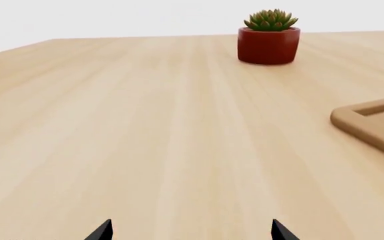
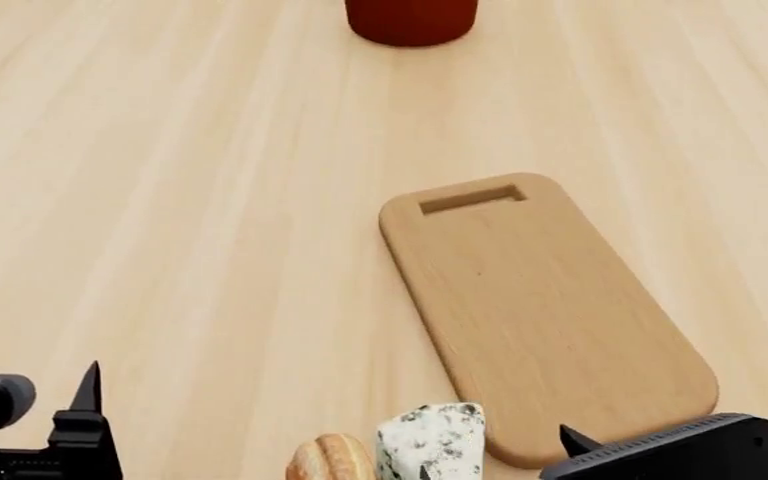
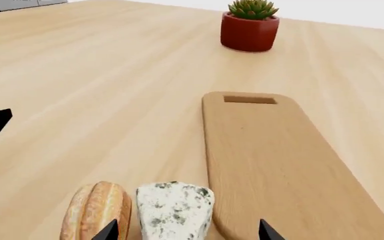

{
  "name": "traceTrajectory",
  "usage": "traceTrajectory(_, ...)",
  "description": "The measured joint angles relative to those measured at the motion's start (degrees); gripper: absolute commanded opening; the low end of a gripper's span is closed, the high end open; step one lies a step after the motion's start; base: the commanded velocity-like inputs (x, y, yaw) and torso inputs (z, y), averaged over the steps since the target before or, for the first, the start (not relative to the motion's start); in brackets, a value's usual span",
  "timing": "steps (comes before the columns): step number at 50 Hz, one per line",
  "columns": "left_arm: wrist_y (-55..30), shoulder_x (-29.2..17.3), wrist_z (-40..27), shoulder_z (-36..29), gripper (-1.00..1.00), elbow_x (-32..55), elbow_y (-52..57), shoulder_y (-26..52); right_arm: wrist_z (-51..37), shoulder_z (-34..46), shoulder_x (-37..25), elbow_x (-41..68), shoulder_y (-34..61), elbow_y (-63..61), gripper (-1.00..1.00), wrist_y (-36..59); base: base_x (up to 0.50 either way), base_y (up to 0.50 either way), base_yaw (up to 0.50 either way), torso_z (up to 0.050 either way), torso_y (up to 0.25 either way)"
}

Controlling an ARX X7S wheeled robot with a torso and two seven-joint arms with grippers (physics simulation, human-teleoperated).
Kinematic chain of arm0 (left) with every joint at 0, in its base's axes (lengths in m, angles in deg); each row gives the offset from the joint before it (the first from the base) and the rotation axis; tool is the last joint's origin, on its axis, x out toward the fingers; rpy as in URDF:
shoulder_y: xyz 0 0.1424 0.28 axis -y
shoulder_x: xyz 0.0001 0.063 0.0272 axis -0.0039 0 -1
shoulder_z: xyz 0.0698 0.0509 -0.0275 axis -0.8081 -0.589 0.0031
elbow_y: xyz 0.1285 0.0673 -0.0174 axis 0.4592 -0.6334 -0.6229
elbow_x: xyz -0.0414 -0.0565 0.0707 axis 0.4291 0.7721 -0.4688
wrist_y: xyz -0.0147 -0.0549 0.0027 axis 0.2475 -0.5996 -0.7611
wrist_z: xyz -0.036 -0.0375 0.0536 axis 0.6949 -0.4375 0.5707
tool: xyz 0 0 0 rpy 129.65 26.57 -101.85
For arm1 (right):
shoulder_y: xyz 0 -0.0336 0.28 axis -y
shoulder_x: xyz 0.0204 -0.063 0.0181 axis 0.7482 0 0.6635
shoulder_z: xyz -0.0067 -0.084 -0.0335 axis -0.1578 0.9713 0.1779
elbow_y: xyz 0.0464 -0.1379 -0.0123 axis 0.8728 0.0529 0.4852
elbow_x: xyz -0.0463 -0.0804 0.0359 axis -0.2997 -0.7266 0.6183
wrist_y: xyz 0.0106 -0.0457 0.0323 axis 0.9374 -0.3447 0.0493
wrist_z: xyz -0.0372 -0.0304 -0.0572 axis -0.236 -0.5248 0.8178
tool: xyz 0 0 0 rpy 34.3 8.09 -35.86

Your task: Place the bread and cheese on the cutting board.

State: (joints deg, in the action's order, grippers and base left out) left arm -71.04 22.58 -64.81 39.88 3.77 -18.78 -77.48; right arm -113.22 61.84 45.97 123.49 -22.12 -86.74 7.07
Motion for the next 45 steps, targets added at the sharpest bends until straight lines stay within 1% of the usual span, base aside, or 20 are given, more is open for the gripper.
traceTrajectory(6, -0.1, -0.1, -0.2, -0.2, 1.0, 0.2, 0.0, 0.0, 0.1, 1.9, -0.6, -0.2, 0.1, 0.2, 1.0, 1.8, 0.0, 0.0, 0.0, 0.0, 0.0)
traceTrajectory(14, 0.3, -0.3, -0.3, -0.5, 1.0, 0.2, -0.3, -0.1, 4.8, 5.7, -1.3, -7.0, -1.0, 0.7, 1.0, 2.0, 0.0, 0.0, 0.0, 0.0, 0.0)
traceTrajectory(28, -0.1, -0.7, -0.6, 0.0, 1.0, 1.0, -0.2, 0.0, 13.1, 15.2, -2.7, -21.7, -3.2, 3.7, 1.0, -2.8, 0.0, 0.0, 0.0, 0.0, 0.0)
traceTrajectory(45, 0.1, -1.0, -1.0, -0.1, 1.0, 1.4, -0.4, 0.0, 17.7, 21.3, -3.3, -29.7, -5.8, 7.0, 1.0, -8.9, 0.0, 0.0, 0.0, 0.0, 0.0)
